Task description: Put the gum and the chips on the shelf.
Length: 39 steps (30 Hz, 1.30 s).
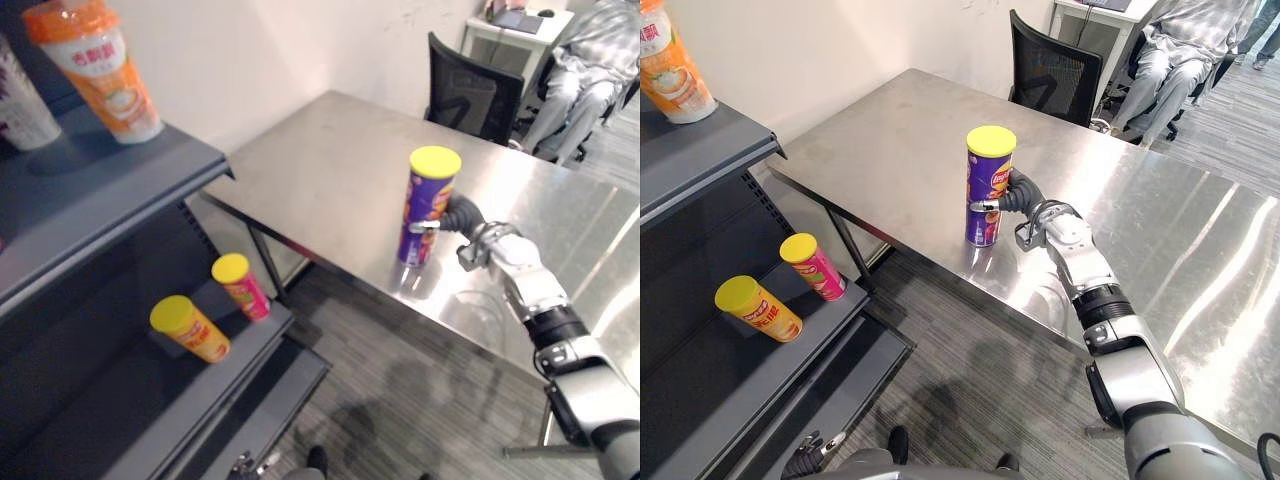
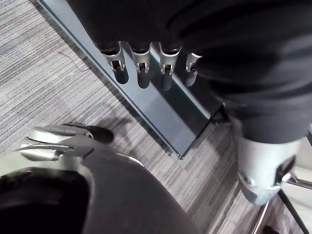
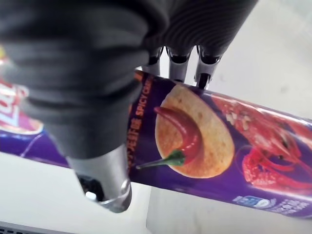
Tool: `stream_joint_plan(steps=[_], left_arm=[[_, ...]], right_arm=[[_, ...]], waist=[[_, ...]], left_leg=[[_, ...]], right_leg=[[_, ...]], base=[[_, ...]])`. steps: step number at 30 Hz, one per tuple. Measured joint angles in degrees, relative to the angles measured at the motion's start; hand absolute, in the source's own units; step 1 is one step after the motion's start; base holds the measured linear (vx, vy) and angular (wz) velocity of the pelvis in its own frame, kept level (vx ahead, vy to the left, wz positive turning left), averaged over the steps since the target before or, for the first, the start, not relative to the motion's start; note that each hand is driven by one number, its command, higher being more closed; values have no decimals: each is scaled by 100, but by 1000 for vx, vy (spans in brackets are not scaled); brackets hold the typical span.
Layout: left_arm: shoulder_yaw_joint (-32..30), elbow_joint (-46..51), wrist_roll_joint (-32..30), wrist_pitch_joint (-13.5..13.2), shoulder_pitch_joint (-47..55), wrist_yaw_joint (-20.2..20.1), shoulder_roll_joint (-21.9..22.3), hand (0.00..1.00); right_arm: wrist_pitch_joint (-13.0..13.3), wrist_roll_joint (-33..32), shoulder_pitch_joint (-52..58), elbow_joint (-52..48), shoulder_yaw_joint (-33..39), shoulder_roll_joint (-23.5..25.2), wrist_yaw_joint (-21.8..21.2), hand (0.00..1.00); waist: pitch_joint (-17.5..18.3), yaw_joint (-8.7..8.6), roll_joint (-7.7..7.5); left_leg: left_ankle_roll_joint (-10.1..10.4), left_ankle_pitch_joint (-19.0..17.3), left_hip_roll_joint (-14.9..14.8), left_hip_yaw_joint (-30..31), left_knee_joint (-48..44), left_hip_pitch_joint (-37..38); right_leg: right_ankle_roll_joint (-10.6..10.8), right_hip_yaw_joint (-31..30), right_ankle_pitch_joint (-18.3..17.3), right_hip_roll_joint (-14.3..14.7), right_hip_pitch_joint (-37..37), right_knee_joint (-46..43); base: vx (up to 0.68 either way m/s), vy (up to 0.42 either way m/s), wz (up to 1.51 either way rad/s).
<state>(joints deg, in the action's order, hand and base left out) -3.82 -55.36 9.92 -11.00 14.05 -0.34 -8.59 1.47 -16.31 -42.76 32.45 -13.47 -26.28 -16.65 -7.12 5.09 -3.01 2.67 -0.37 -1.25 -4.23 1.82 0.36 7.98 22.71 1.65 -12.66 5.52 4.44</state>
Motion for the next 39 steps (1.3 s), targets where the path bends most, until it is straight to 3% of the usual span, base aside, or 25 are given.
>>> stream_joint_plan(steps=[9,13,16,20,23,39], left_arm=[[-4,7,1,-1,13,7,1,0],[-5,65,1,-9,39,10,21,0],[-30,66,2,-13,99,11,21,0],[-71,62,1,-16,112,13,37,0],[-100,55,2,-26,161,18,37,0],[-119,48,-4,-28,208,126,30,0]], right_arm=[[2,-1,14,-170,48,-18,431,100],[21,-64,254,-1122,474,-55,649,100],[44,-237,465,-1771,742,-93,759,100],[46,-442,799,-2393,1037,-211,787,100],[46,-572,1035,-2637,1174,-291,789,100],[56,-749,1966,-3281,1653,-440,740,100]], waist=[[-8,-36,10],[-44,-62,52],[-44,-184,51],[-41,-206,49],[-32,-342,38],[279,-384,-46]], left_leg=[[13,-11,-15,-62,-2,14],[38,-44,-44,-154,-6,80],[47,-52,-54,-177,-8,86],[59,-64,-86,-320,-13,88],[64,-67,-113,-340,-26,104],[65,-67,-153,-448,-46,105]], right_leg=[[0,-92,0,2,-27,-11],[0,-185,-1,12,-32,-49],[0,-237,-1,16,-43,-58],[0,-383,-1,29,-144,-98],[0,-411,-2,51,-144,-116],[1,-544,-4,79,-239,-167]], base=[[0,0,-3],[-3,-6,-11],[-1,-7,-5],[-13,-10,-18],[-13,-17,-5],[-9,-6,-4]])
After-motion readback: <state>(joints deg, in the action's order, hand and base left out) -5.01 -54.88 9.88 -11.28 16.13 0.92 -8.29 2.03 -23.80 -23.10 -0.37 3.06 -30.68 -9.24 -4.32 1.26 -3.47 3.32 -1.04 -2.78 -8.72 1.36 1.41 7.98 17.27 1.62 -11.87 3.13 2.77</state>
